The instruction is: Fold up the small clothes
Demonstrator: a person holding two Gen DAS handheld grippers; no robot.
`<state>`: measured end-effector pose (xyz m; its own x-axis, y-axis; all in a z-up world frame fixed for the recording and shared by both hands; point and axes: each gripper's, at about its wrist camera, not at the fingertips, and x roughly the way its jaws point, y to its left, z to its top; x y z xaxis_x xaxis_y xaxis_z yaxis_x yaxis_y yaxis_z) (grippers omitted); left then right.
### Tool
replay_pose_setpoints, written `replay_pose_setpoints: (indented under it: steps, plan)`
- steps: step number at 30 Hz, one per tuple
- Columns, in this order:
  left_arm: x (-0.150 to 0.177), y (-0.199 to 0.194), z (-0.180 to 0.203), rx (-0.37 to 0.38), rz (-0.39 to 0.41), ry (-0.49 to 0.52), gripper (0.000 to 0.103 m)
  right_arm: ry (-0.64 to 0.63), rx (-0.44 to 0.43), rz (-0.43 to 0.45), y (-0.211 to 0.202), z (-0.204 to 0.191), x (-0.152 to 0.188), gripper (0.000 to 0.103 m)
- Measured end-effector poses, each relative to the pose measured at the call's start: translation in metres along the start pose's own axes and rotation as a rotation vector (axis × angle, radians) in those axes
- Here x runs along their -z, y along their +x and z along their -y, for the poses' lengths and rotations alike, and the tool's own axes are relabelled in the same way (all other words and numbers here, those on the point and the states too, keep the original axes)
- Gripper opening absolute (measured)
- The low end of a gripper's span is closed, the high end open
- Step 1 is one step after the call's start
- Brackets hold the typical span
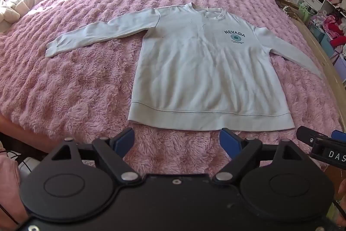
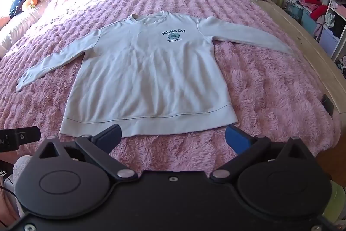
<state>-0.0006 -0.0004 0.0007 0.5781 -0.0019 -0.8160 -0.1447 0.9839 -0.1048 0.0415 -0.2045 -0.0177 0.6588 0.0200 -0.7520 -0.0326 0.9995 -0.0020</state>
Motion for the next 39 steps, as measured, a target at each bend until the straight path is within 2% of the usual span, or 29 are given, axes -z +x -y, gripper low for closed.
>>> replay_pose_setpoints:
  steps: [39]
  plan:
    - [-0.0015,0.0011,-0.0005,-0.004,0.001,0.007,0.088,0.011,-0.009,0.001,-0.0027,0.0028,-0.0015,0.103]
